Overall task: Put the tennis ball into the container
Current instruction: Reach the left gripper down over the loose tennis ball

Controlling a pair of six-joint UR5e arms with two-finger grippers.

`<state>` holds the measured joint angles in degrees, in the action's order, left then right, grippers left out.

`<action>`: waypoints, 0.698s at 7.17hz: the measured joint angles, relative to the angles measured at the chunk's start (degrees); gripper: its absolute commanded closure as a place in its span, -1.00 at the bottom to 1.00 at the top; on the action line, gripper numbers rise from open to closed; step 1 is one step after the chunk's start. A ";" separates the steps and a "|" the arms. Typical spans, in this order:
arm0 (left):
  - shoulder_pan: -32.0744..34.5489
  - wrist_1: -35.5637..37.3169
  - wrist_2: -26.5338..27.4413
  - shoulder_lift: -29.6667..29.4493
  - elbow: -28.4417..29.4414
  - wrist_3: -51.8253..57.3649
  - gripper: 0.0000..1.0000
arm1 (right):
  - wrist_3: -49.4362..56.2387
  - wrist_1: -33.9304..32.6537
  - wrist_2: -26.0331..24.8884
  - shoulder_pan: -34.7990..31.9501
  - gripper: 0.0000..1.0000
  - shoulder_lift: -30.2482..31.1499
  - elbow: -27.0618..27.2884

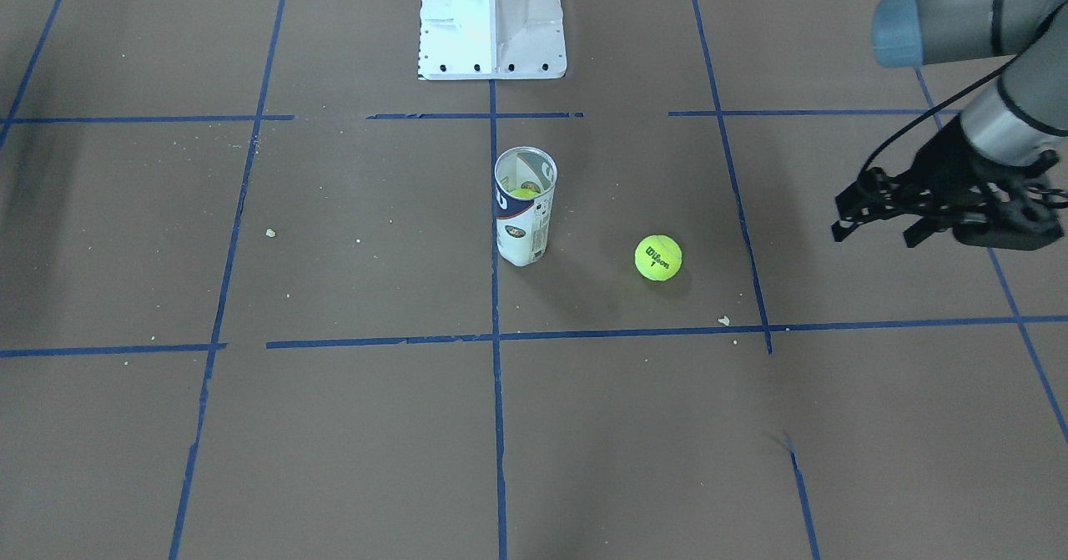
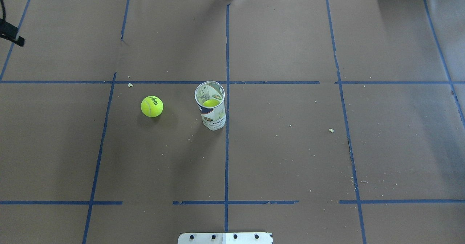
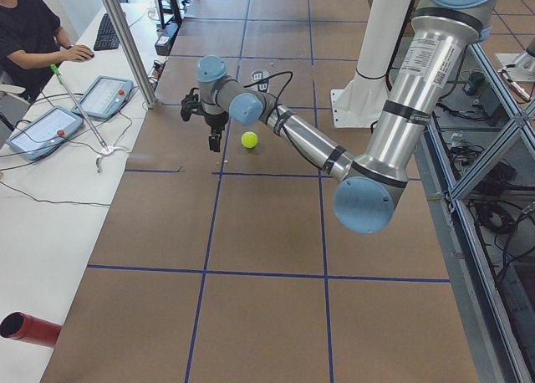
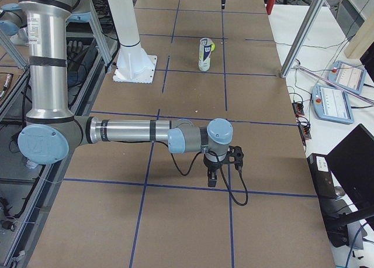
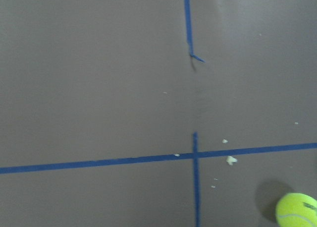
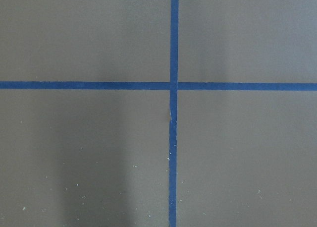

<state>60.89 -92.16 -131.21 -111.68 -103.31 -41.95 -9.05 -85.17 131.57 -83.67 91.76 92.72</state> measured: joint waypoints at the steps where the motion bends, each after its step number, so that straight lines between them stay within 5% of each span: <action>1: -4.88 -0.35 2.18 -2.93 1.42 -3.91 -1.00 | 0.00 0.00 0.00 0.00 -1.00 0.00 0.00; 5: -15.95 -5.79 5.41 -7.26 8.10 -12.52 -1.00 | 0.00 0.00 0.00 0.00 -1.00 0.00 0.00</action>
<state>44.94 -97.95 -125.79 -118.94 -95.21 -54.47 -9.05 -85.17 131.57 -83.67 91.76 92.72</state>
